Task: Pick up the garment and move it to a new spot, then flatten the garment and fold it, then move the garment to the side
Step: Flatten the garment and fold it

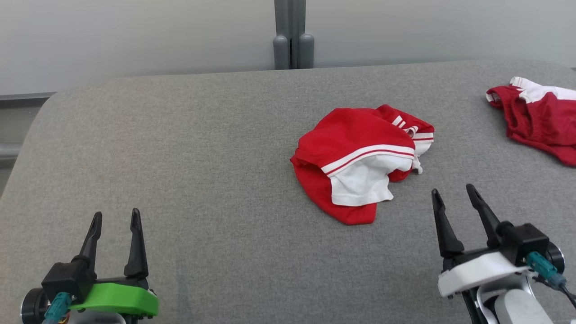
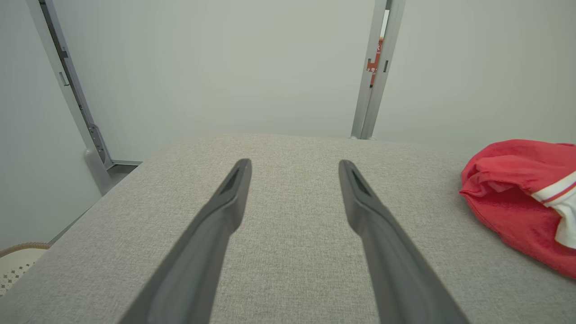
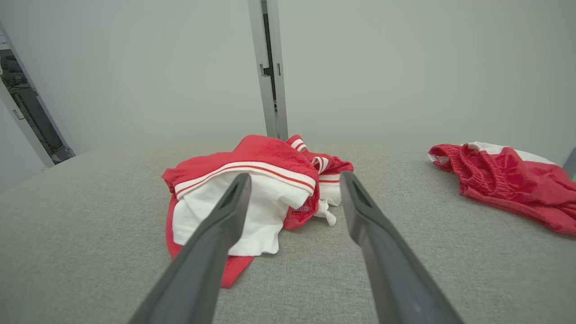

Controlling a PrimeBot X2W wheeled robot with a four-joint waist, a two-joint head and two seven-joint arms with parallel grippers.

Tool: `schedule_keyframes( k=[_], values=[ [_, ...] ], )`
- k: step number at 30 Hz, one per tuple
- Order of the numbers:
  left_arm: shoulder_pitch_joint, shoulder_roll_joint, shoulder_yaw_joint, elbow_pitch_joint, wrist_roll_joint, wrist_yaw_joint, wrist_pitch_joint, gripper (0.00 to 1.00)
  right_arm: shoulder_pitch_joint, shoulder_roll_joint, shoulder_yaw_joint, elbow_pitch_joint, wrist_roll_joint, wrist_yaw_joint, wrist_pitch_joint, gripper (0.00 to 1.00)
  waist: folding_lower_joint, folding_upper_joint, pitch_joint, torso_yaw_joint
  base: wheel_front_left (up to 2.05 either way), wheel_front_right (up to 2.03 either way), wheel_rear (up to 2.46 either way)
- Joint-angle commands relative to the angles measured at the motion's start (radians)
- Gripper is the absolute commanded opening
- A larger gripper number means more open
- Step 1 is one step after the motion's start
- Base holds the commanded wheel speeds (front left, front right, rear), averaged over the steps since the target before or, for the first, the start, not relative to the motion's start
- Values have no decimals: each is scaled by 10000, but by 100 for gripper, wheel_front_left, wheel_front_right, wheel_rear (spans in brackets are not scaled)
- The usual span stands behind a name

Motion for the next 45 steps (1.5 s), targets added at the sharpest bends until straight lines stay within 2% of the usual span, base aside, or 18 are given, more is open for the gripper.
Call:
schedule_keyframes(
  k=[1, 9, 17, 24, 33, 34, 35, 36, 40, 45],
  values=[
    [-106, -8, 6, -13, 47, -29, 4, 100, -399, -85, 60, 75, 21, -10, 75, 100, 0, 0, 69, 12, 0, 0, 0],
    [-452, -71, -214, -20, -20, -29, 4, 100, -2700, -623, 608, 1212, -69, -10, 1057, 100, 0, 0, 579, 245, 0, 0, 0],
    [-869, -196, -492, 75, -143, -28, 4, 100, -4539, -1046, 1350, 3281, 314, -10, 1810, 100, 0, 0, 1188, 731, 0, 0, 0],
    [-1145, -273, -689, 141, -174, -28, 4, 100, -5619, -918, 1918, 5216, 1019, -10, 2026, 100, 0, 0, 1537, 1101, 0, 0, 0],
    [-1430, -316, -950, 234, -224, -28, 4, 100, -6477, -810, 2714, 8096, 1308, -10, 3266, 100, 0, 0, 1786, 1458, 0, 0, 0],
    [-1454, -320, -961, 250, -229, -28, 4, 100, -6484, -750, 2790, 8283, 1359, -10, 3311, 82, 0, 0, 1790, 1482, 0, 0, 0],
    [-1478, -323, -956, 264, -230, -28, 4, 100, -6512, -698, 2788, 8463, 1486, -10, 3234, 37, 0, 0, 1786, 1503, 0, 0, 0],
    [-1487, -329, -949, 278, -230, -28, 4, 100, -6532, -672, 2821, 8601, 1531, -10, 3214, 0, 0, 0, 1776, 1516, 0, 0, 0],
    [-1377, -342, -870, 354, -228, -28, 4, 100, -6609, -747, 2894, 8974, 1715, -6, 2677, 0, 0, 0, 1619, 1487, 0, 0, 0],
    [-1160, -349, -734, 370, -164, -28, 4, 100, -6751, -918, 3072, 8932, 1650, -10, 1370, 0, 0, 0, 1345, 1314, 0, 0, 0]
  ],
)
